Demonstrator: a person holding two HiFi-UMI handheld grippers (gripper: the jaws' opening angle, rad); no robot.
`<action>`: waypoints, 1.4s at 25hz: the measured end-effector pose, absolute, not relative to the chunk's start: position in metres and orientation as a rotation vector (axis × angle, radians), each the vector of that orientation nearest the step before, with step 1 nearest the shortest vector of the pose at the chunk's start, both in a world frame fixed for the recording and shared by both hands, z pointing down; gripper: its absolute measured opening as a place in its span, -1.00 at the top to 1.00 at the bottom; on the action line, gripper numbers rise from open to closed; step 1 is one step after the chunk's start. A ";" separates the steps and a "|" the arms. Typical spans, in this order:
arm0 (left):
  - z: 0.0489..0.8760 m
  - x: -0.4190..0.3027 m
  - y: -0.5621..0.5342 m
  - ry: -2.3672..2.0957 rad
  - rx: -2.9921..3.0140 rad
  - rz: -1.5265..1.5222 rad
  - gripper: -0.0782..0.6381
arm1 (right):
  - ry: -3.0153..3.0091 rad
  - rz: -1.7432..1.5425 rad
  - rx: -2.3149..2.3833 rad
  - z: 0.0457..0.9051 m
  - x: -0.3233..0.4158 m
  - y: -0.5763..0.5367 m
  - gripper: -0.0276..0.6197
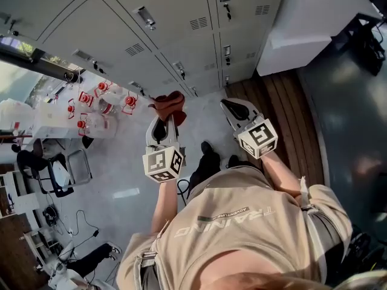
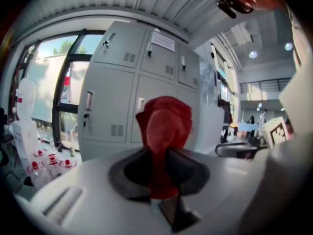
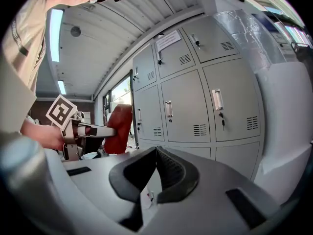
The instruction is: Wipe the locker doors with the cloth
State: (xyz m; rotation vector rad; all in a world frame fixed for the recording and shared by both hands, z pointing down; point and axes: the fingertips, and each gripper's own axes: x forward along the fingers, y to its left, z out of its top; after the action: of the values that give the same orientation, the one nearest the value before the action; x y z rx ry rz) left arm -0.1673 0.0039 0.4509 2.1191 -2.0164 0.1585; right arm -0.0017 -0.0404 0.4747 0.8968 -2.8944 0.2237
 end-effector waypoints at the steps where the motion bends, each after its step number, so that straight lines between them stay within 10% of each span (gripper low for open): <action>1: 0.452 -0.171 -0.002 -2.004 2.130 0.151 0.55 | -2.891 0.205 0.901 0.471 -0.006 -0.044 0.87; 26: 0.417 -0.222 -0.134 -1.979 2.366 0.207 0.55 | -2.844 0.004 0.917 0.425 -0.087 -0.146 0.87; 35: 0.330 -0.213 -0.212 -2.325 2.495 0.707 0.55 | -2.883 -0.009 0.716 0.426 -0.080 -0.195 0.87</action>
State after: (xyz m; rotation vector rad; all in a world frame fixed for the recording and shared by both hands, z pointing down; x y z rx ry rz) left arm -0.2127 -0.2121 0.3302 2.4946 -2.3247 0.7072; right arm -0.0798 -0.1948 0.4260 0.7162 -2.8832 -0.0093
